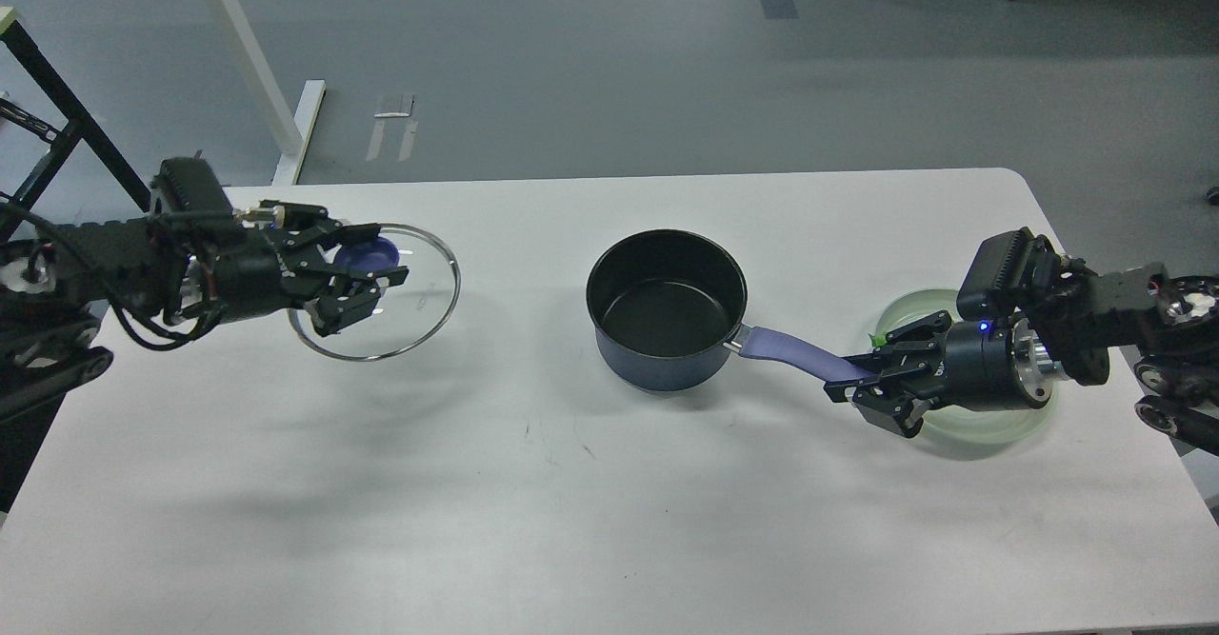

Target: Open pot lid

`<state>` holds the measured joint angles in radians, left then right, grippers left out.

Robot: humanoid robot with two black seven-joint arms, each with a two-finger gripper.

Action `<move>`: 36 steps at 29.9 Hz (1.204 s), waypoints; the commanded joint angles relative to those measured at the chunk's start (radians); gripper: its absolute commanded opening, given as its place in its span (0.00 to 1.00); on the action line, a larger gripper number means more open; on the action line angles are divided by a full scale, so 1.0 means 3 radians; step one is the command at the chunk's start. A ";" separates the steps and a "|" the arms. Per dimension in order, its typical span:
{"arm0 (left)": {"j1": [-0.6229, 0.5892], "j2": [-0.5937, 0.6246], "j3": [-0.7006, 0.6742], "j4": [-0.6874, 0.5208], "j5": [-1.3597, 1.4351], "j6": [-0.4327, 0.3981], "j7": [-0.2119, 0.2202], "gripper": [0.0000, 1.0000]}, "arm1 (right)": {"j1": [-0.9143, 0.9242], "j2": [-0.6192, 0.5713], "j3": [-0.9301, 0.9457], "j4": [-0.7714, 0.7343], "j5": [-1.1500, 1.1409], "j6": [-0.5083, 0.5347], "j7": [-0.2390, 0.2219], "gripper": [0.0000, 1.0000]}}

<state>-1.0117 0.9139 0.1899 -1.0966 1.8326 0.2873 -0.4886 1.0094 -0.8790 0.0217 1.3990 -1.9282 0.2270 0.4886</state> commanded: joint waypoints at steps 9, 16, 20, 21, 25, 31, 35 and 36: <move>0.0626 0.0124 -0.0004 0.0214 -0.0019 0.0438 0.0000 0.37 | 0.0000 0.0000 -0.0006 0.0000 0.0005 0.0000 0.0000 0.33; 0.0816 0.0063 -0.0004 0.0342 -0.0008 0.0489 0.0000 0.40 | 0.0000 -0.0031 -0.0006 0.0005 0.0010 0.0000 0.0000 0.33; 0.0841 0.0063 -0.0004 0.0347 -0.0008 0.0489 0.0000 0.44 | 0.0000 -0.0031 -0.0001 0.0005 0.0010 0.0000 0.0000 0.33; 0.0841 0.0063 -0.0004 0.0347 -0.0008 0.0489 0.0000 0.46 | 0.0000 -0.0031 -0.0001 0.0005 0.0010 0.0000 0.0000 0.33; 0.0877 0.0063 -0.0009 0.0362 -0.0014 0.0489 0.0000 0.59 | 0.0000 -0.0031 -0.0001 0.0005 0.0010 0.0000 0.0000 0.33; 0.0877 0.0068 -0.0014 0.0362 -0.0019 0.0489 0.0000 0.81 | 0.0000 -0.0031 -0.0001 0.0005 0.0010 0.0000 0.0000 0.33; 0.0872 0.0093 -0.0040 0.0347 -0.0039 0.0479 0.0000 0.91 | 0.0000 -0.0031 0.0004 0.0005 0.0010 0.0000 0.0000 0.33; 0.0867 0.0103 -0.0045 0.0332 -0.0080 0.0474 0.0000 0.94 | 0.0000 -0.0031 -0.0001 0.0005 0.0010 0.0000 0.0000 0.33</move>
<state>-0.7484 0.9381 0.1808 -0.9886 1.8250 0.4332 -0.4887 1.0093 -0.8883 0.0216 1.4006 -1.9251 0.2270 0.4887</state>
